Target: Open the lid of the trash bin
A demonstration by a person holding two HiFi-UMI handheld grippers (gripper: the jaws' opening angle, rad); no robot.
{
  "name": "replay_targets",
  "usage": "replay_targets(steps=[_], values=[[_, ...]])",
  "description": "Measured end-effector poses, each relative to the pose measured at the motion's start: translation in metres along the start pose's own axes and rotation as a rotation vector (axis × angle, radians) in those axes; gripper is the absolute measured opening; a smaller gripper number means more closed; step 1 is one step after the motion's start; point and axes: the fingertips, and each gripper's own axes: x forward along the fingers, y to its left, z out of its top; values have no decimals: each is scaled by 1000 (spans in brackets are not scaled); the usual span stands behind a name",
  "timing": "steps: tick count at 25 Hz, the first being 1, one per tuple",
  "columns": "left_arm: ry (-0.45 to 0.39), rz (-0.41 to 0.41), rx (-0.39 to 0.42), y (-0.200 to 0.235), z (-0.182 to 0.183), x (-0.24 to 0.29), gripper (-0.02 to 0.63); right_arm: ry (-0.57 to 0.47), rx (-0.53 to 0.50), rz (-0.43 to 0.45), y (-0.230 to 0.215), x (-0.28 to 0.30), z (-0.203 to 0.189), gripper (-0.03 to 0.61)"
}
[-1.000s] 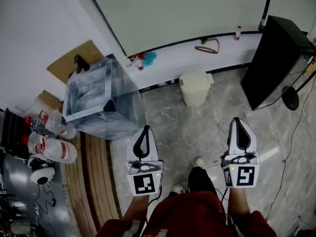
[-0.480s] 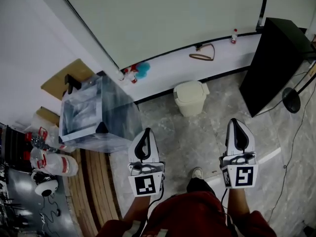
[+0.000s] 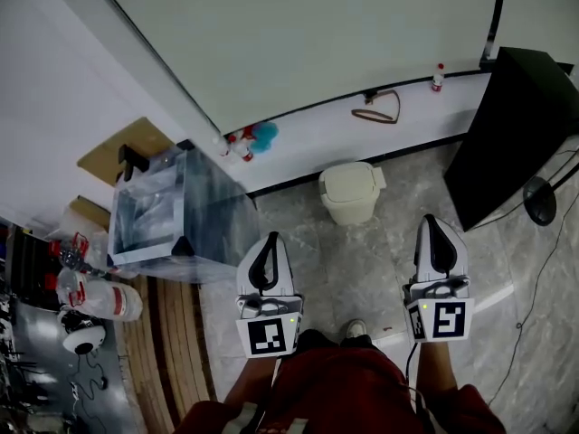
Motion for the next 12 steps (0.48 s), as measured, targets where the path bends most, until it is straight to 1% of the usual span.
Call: replay_targets(steps=[3,8,12], values=[[14,23,4,7,-6,7,5,3,2,22,4,15,-5,0],[14,48,3,23,-21,14,5,22,4,56,18,39,-23,0],[10,57,-8,47,-36,26,5,21,3,70,38,64,-30,0]])
